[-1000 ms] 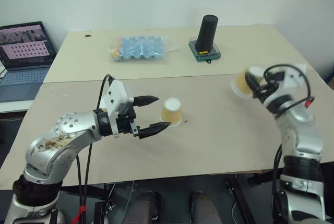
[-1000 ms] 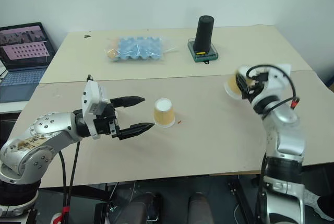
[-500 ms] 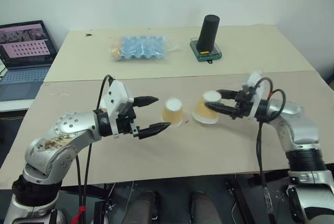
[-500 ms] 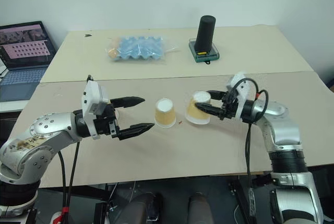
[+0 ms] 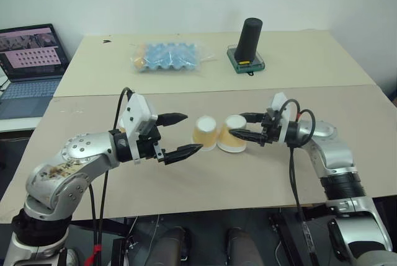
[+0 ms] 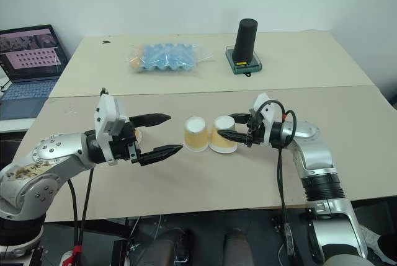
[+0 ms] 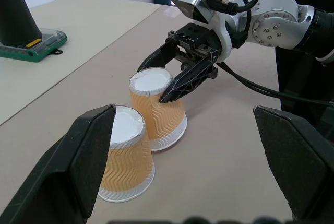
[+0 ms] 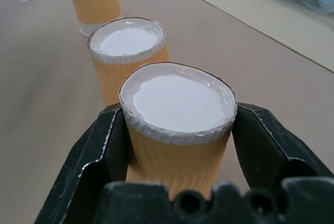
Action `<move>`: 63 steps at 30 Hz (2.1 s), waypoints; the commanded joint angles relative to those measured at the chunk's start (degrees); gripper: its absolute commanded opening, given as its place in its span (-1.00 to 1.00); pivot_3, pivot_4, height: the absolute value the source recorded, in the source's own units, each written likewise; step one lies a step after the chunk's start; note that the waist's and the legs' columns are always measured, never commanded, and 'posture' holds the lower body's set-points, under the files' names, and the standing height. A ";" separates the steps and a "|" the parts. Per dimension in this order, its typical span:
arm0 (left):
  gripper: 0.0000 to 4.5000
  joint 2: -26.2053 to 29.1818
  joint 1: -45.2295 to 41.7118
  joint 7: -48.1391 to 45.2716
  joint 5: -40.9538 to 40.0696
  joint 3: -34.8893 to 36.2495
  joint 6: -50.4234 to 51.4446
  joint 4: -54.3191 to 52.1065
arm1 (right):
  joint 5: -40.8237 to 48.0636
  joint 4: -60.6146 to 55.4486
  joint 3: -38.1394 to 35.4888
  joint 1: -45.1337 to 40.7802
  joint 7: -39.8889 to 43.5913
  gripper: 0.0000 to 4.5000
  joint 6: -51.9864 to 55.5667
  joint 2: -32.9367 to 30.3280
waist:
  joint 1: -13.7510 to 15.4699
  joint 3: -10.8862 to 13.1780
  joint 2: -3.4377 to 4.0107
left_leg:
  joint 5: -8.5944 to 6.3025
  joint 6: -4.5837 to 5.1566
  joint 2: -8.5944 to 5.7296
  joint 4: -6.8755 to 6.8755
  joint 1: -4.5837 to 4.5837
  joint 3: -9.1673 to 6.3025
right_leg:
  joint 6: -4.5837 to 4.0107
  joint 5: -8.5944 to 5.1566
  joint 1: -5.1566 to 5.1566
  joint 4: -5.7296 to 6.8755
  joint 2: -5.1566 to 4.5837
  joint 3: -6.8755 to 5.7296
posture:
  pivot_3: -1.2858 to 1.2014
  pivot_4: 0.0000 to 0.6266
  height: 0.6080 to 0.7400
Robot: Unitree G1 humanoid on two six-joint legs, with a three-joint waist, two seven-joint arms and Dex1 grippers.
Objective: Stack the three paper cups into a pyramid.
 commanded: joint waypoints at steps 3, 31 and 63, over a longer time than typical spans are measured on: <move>1.00 0.64 -0.29 0.22 -0.76 1.63 -0.12 -1.75 | -1.11 0.43 -0.74 -2.26 -1.17 0.19 -2.82 0.99 | -0.07 0.00 0.00 | 0.01 -0.01 0.00 0.00 0.00 0.00 | 0.00 0.00 0.00 0.02 0.00 0.01 | 0.03 -0.52 0.79; 1.00 0.46 -0.36 0.29 -0.84 1.18 -0.19 -1.44 | -0.97 -0.93 -2.84 -0.04 0.44 0.98 -1.96 -3.22 | 0.07 0.00 0.00 | 0.00 -0.02 0.00 0.00 0.01 0.00 | 0.00 0.00 0.00 0.02 0.01 0.00 | 0.03 -0.52 0.79; 1.00 0.82 -1.49 -0.42 -0.88 0.90 0.10 -0.52 | -1.93 -0.26 -7.89 6.78 0.26 0.98 -2.88 -13.95 | 0.98 0.00 -0.01 | 0.00 -0.01 0.01 0.00 0.02 0.04 | 0.00 0.00 0.06 0.00 -0.02 0.01 | 0.03 -0.52 0.79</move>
